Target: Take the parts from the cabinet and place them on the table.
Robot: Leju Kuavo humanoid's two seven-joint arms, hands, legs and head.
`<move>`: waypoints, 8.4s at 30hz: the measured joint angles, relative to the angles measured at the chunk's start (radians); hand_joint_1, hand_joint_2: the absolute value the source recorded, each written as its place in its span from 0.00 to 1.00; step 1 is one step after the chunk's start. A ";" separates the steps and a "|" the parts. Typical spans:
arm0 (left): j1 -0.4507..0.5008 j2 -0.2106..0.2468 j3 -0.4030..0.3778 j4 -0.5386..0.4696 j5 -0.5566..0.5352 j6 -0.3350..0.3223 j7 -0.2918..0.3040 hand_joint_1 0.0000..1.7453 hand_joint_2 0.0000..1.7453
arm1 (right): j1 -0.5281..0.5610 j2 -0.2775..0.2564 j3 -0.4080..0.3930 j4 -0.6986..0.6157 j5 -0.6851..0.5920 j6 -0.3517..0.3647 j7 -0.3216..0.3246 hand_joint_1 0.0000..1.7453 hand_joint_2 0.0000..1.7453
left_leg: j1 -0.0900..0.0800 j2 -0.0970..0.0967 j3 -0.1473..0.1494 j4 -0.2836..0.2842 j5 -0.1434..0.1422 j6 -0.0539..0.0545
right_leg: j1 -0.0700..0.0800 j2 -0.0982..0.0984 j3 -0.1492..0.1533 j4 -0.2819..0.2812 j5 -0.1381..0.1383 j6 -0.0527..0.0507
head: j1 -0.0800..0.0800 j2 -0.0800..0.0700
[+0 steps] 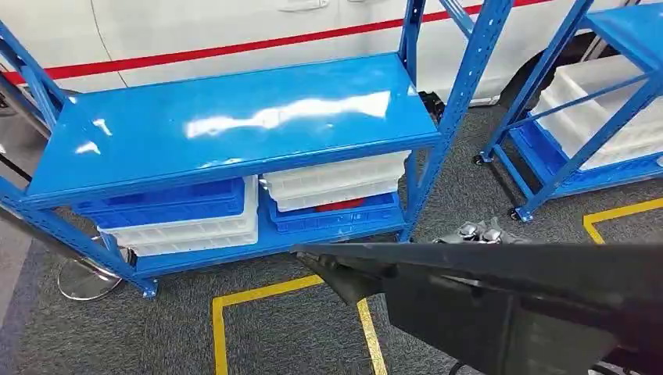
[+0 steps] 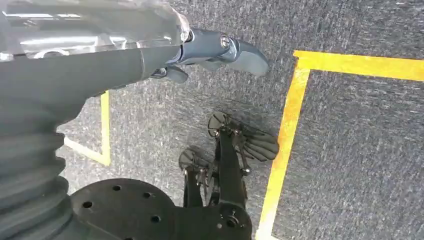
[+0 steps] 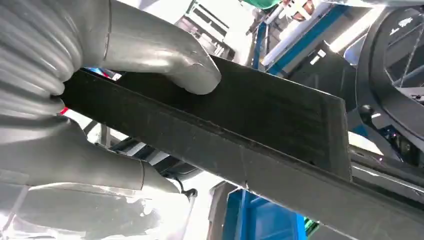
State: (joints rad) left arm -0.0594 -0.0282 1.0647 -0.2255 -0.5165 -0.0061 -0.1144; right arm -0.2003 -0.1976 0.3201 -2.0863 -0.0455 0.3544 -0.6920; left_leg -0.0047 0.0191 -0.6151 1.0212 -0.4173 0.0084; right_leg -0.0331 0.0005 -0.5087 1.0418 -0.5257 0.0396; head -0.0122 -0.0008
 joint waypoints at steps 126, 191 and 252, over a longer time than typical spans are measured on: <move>-0.002 0.002 0.056 -0.010 -0.154 0.190 -0.048 0.00 1.00 | 0.016 0.090 0.287 0.261 0.038 0.106 0.037 0.89 1.00 | 0.001 0.095 0.090 -0.025 -0.067 -0.022 | 0.036 -0.040 -0.086 -0.014 0.063 -0.058 | 0.011 0.000; -0.010 0.046 0.140 -0.007 -0.148 0.193 -0.051 0.00 1.00 | -0.080 0.134 0.352 0.446 -0.056 0.103 0.023 0.89 1.00 | 0.010 0.000 0.022 0.094 -0.130 -0.025 | 0.041 -0.017 -0.064 -0.041 0.068 -0.082 | 0.012 0.000; -0.017 0.061 0.162 -0.008 -0.186 0.130 -0.103 0.00 1.00 | -0.133 0.174 0.416 0.492 -0.058 0.130 0.077 0.89 1.00 | 0.018 0.010 0.040 0.068 -0.122 -0.032 | 0.038 -0.011 -0.068 -0.049 0.080 -0.074 | 0.017 0.000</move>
State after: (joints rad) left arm -0.0767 0.0332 1.2268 -0.2331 -0.7027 0.1240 -0.2178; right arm -0.3330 -0.0240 0.7363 -1.5942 -0.1030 0.4848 -0.6153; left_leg 0.0130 0.0293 -0.5750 1.0895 -0.5393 -0.0240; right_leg 0.0045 -0.0110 -0.5768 0.9930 -0.4461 -0.0346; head 0.0049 -0.0008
